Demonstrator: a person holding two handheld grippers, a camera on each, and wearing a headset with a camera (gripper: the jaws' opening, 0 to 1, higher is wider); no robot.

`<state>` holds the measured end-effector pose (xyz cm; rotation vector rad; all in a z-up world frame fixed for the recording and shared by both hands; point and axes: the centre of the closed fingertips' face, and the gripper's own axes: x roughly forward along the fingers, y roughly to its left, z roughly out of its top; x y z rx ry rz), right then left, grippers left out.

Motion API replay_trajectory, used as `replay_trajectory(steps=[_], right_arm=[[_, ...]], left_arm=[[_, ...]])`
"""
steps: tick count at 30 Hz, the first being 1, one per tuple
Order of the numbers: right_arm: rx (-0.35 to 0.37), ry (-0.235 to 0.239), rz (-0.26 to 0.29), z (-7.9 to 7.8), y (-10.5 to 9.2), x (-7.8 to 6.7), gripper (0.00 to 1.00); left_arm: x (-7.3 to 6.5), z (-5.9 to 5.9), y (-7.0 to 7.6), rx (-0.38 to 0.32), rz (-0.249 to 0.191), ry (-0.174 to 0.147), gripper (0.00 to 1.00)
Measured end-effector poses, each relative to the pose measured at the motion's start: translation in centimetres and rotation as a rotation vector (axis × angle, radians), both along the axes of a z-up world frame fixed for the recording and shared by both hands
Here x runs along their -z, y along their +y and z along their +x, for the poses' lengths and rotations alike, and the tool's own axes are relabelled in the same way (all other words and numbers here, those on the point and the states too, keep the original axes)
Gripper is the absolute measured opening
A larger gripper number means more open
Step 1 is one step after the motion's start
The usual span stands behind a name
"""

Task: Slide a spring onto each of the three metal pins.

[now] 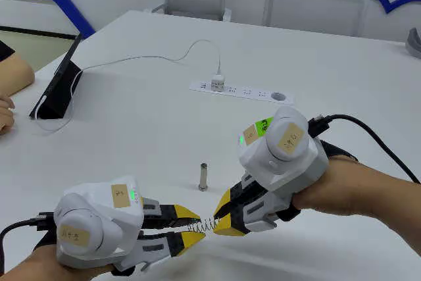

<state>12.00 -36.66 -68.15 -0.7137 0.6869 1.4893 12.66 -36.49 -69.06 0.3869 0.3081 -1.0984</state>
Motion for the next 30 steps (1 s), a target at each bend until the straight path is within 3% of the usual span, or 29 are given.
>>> replay_trajectory(steps=[15,30], right_arm=[[-0.004,-0.023,0.034,-0.3,0.9,-2.3,0.12],[0.006,-0.051,0.067,0.2,1.8,-3.7,0.12]], left_arm=[[-0.5,-0.1,-0.2,0.004,-0.011,-0.006,0.11],[-1.4,0.6,0.0,-0.015,-0.05,-0.011,0.11]])
